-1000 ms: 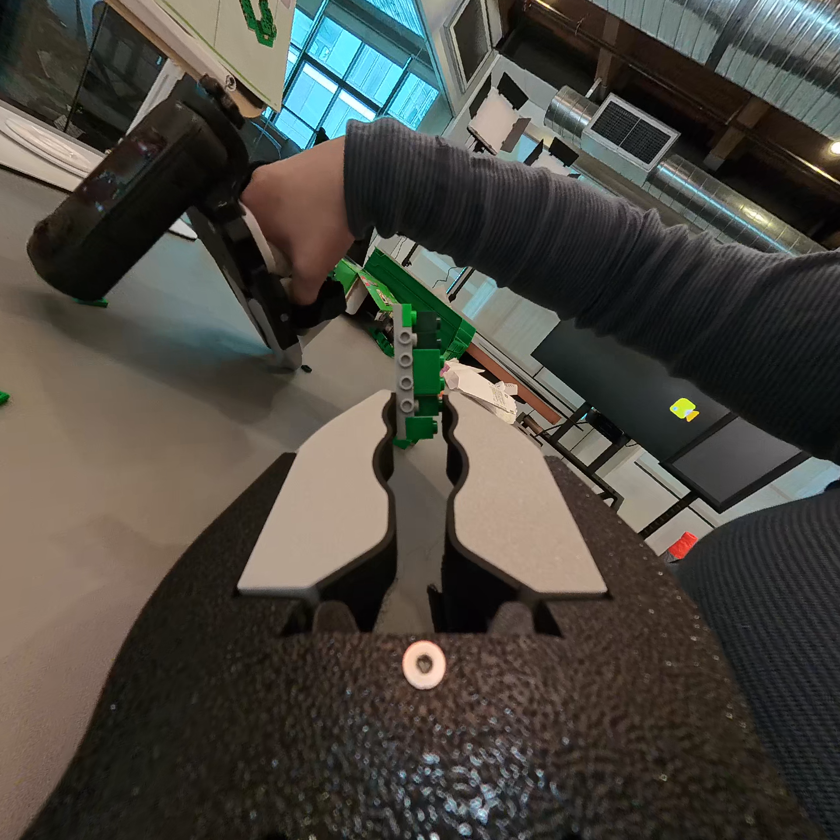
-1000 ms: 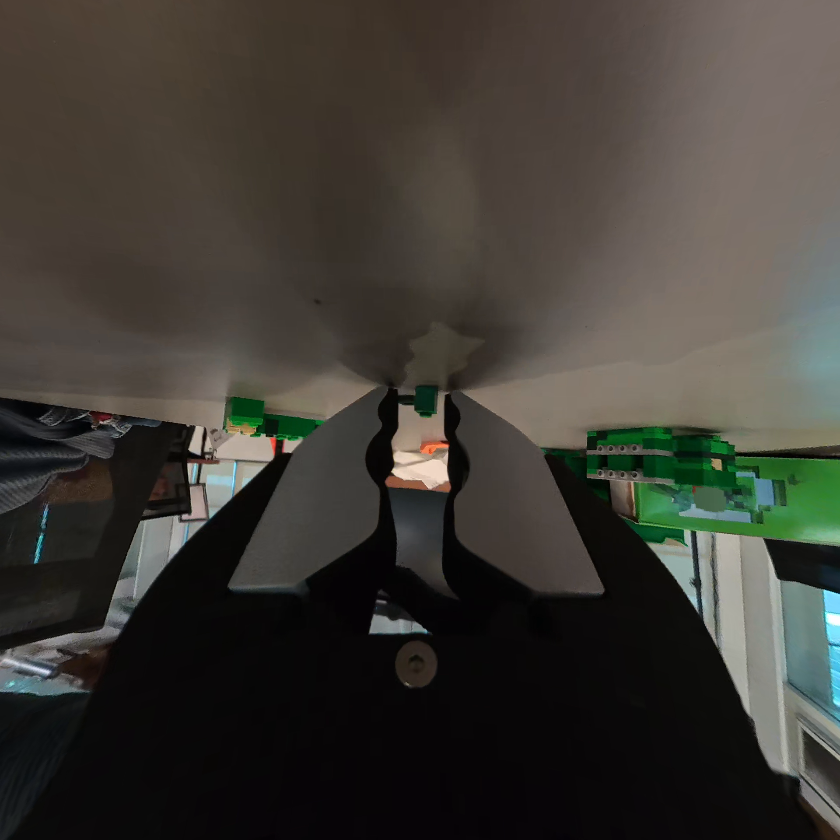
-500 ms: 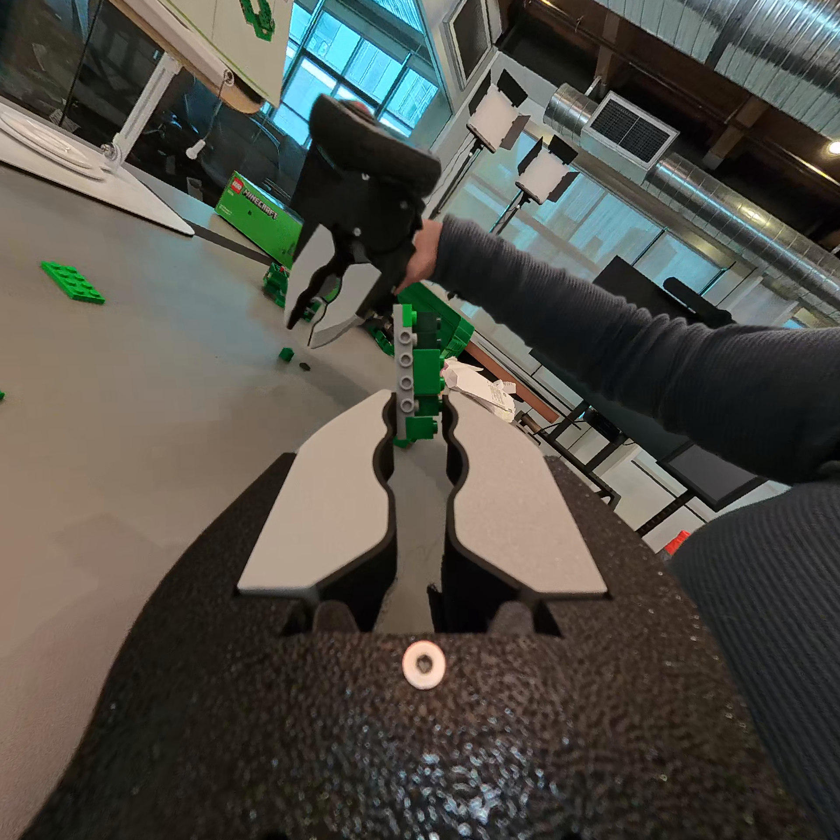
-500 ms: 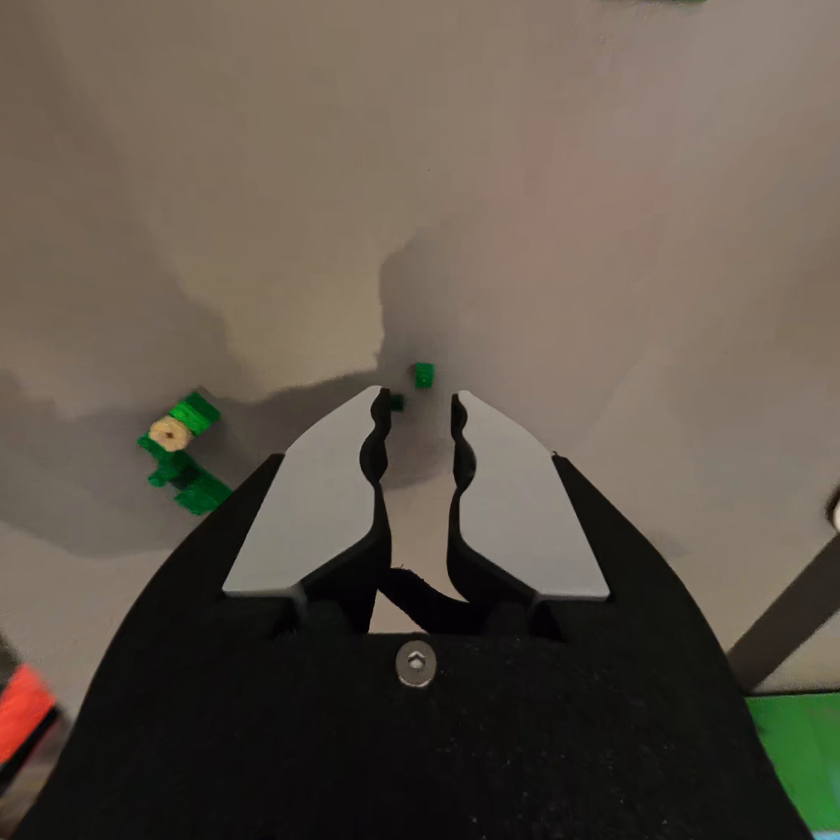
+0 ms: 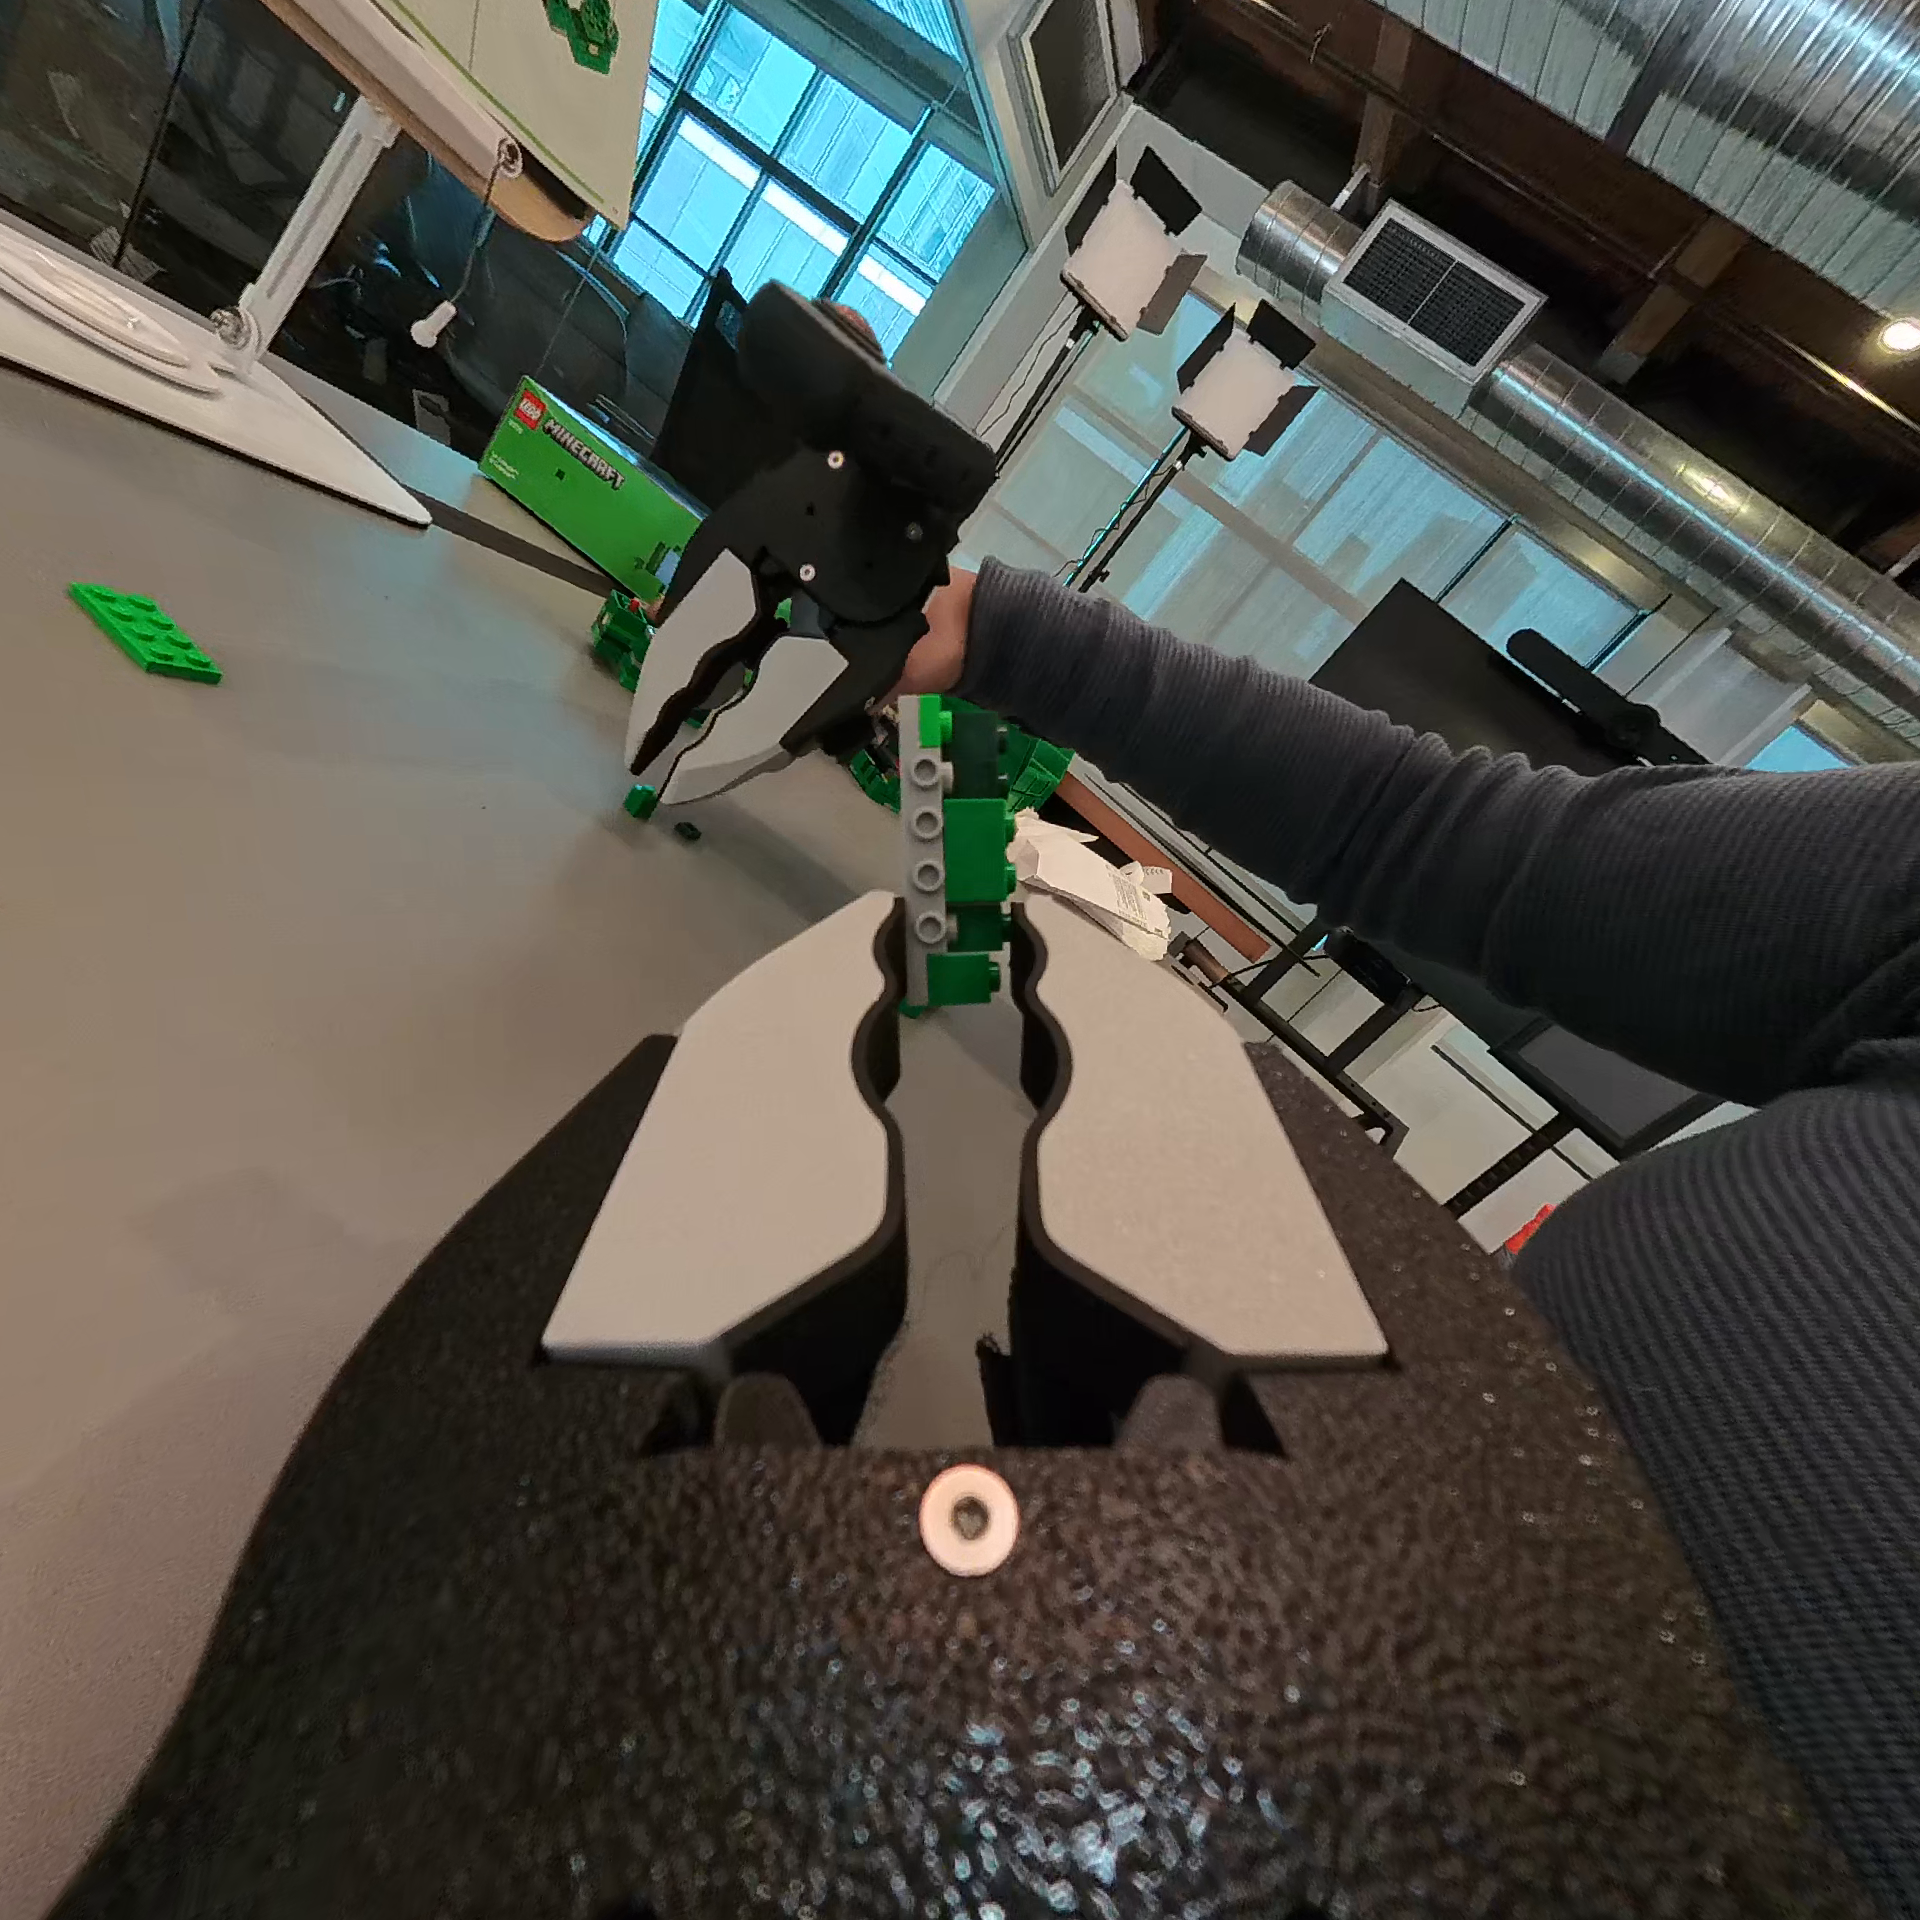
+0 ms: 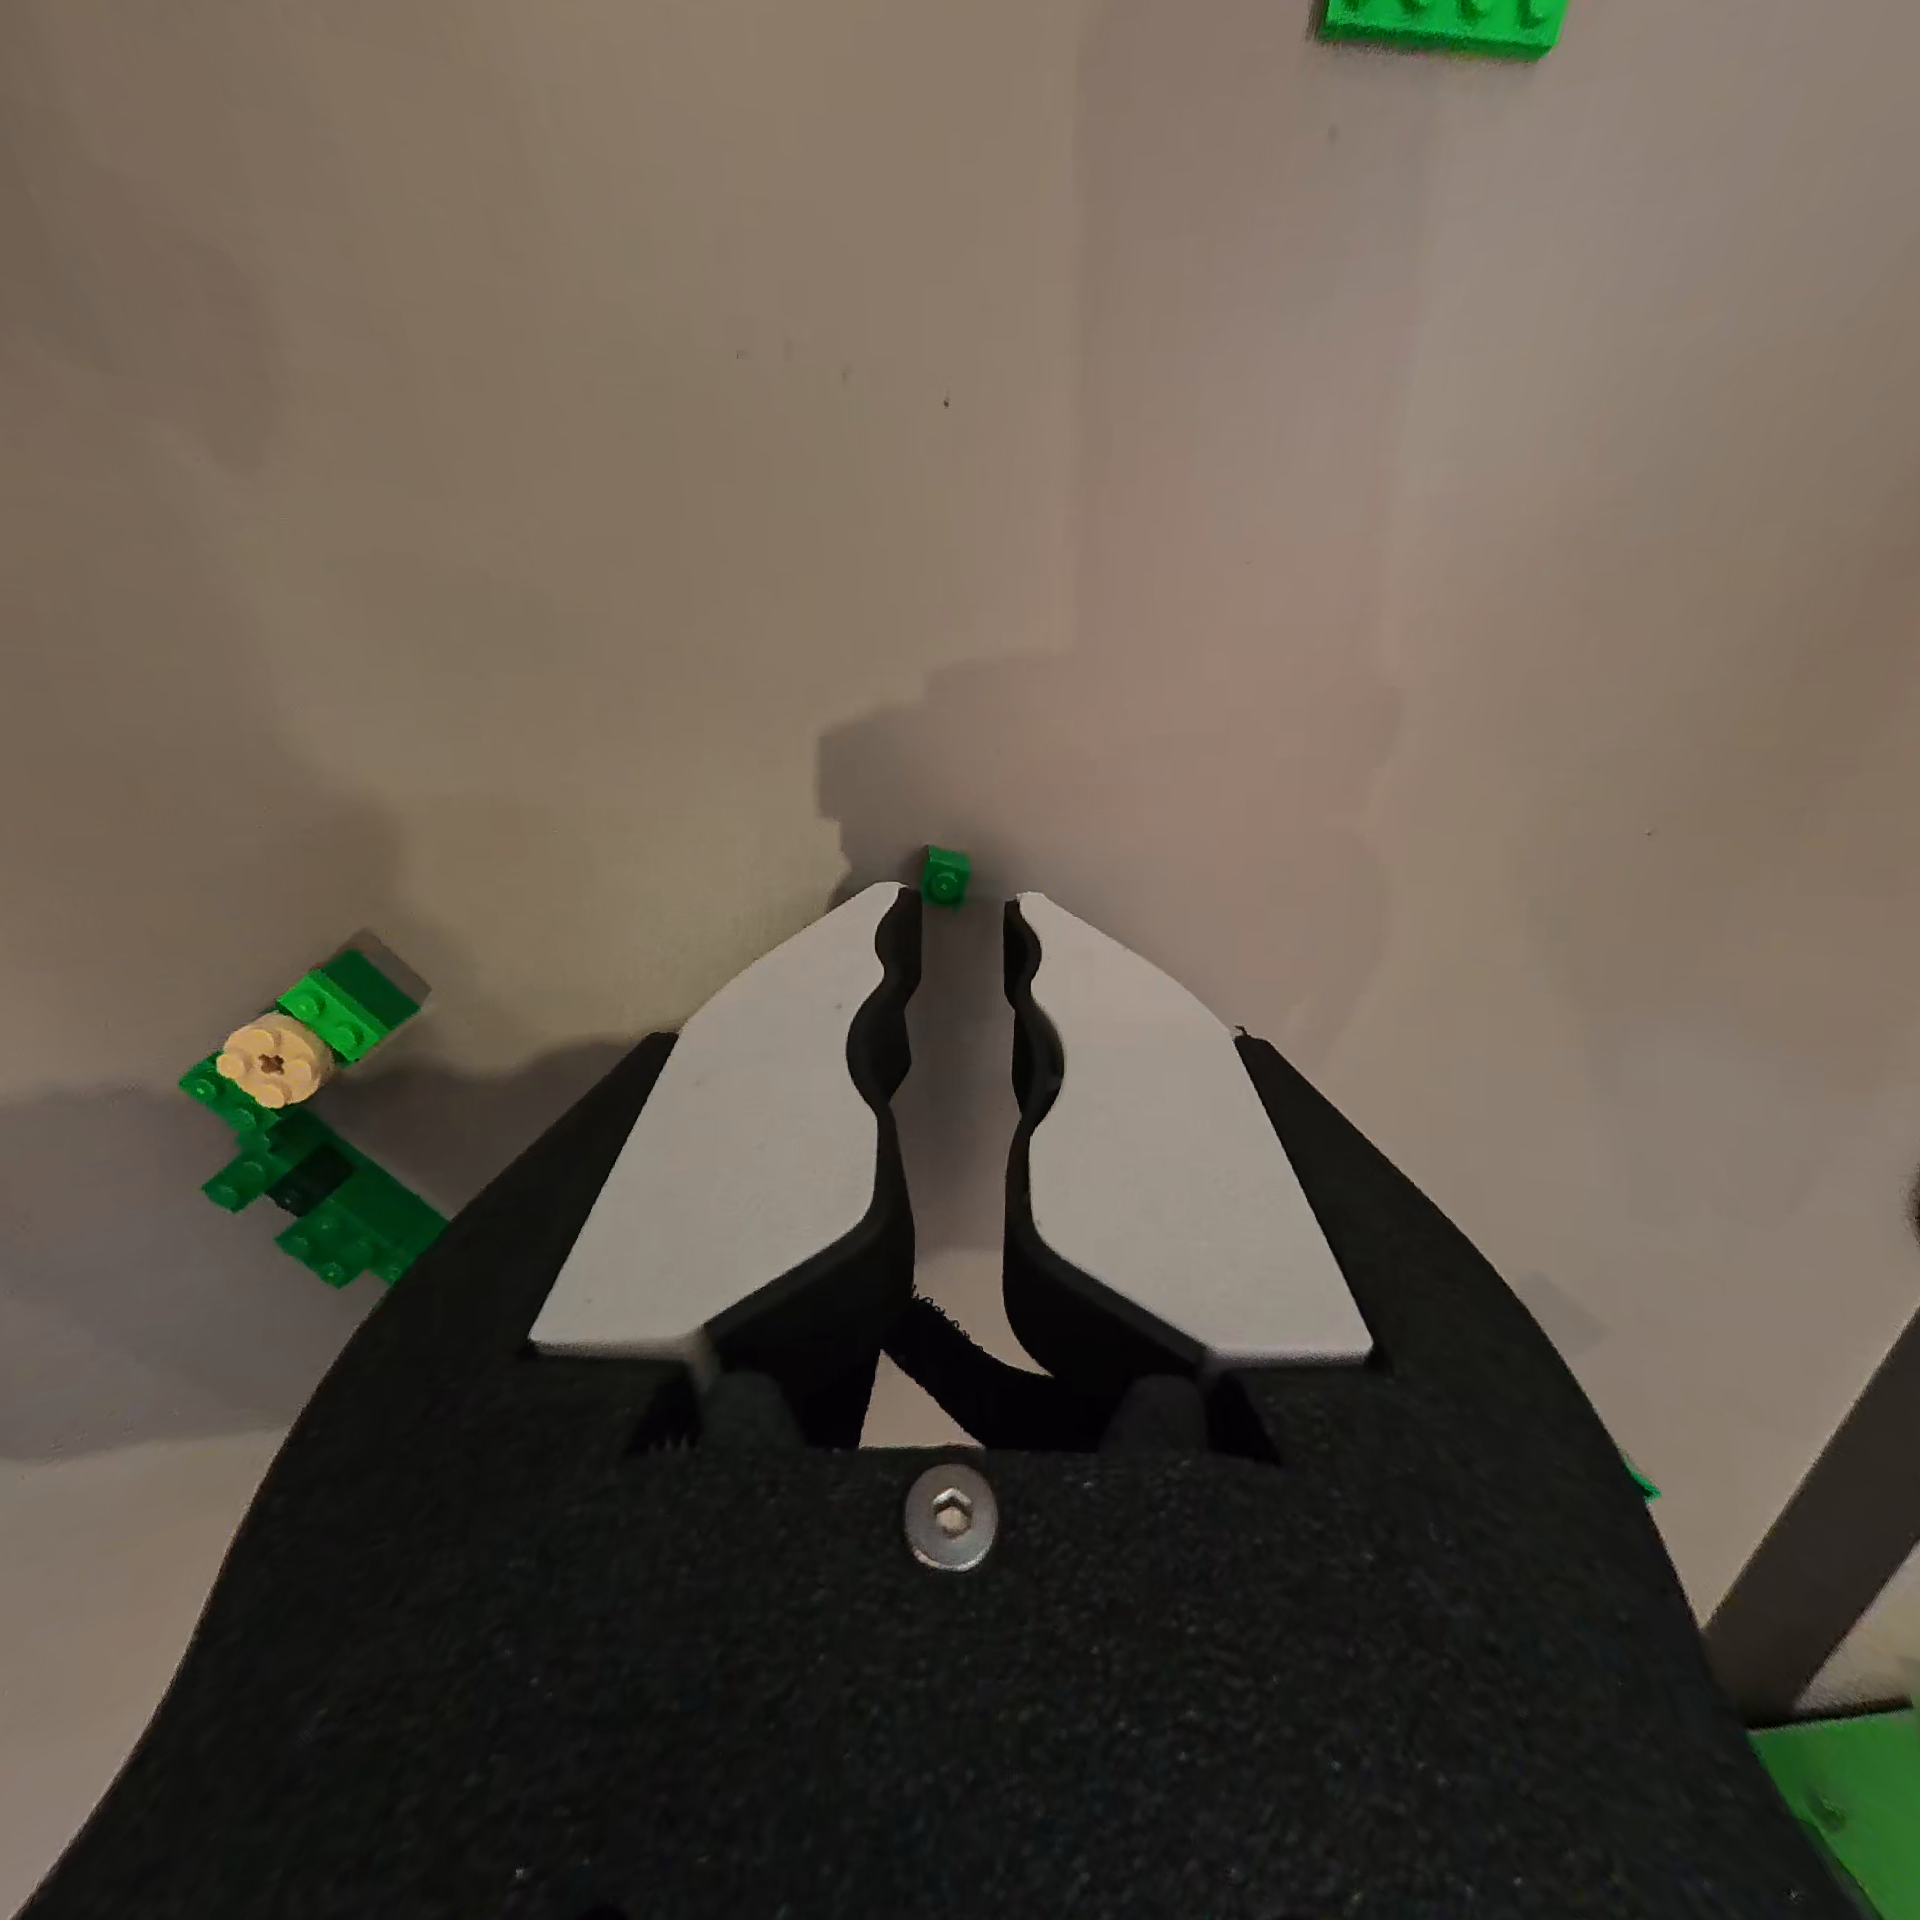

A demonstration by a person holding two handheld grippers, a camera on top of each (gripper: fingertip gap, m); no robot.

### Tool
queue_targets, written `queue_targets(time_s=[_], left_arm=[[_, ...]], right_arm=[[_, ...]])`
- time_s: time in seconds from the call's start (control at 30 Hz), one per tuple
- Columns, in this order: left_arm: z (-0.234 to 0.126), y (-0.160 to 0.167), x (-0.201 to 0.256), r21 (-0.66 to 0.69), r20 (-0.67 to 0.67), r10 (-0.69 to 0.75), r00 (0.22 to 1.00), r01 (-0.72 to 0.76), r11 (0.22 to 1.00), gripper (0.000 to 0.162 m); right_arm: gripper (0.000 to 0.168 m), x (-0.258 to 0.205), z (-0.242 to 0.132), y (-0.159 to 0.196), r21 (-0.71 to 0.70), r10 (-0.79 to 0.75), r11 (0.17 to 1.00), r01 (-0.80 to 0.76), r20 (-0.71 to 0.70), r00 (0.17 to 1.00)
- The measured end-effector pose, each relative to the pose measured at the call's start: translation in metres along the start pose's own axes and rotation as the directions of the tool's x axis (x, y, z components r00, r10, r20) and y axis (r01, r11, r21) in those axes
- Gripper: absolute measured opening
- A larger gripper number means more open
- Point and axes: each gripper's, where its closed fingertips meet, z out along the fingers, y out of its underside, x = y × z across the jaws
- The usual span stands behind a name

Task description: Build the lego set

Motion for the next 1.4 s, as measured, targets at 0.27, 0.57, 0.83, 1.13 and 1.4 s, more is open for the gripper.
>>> queue_targets(time_s=[0.27,0.57,0.83,1.13,1.4], left_arm=[[0.0,0.0,0.0,-0.001,-0.001,0.0,1.0,0.0,1.0,0.018],[0.0,0.0,0.0,-0.002,-0.003,-0.001,1.0,0.001,1.0,0.018],[0.0,0.0,-0.001,-0.001,0.009,-0.006,1.0,0.006,1.0,0.018],[0.003,0.011,-0.032,-0.019,0.253,-0.112,0.961,0.121,0.992,0.018],[0.002,0.01,-0.036,0.009,0.267,-0.162,0.95,0.166,0.986,0.018]], right_arm=[[0.019,-0.004,0.003,0.003,-0.021,0.015,1.0,-0.015,0.024,1.0],[0.02,-0.001,0.0,-0.003,0.006,0.169,0.985,-0.17,0.068,0.983],[0.008,0.004,0.002,-0.006,0.023,0.147,0.989,-0.147,0.001,0.989],[0.007,-0.059,-0.066,-0.153,0.463,0.021,0.879,0.112,-0.274,0.961],[0.008,-0.101,-0.062,-0.178,0.414,-0.037,0.885,0.214,-0.395,0.918]])
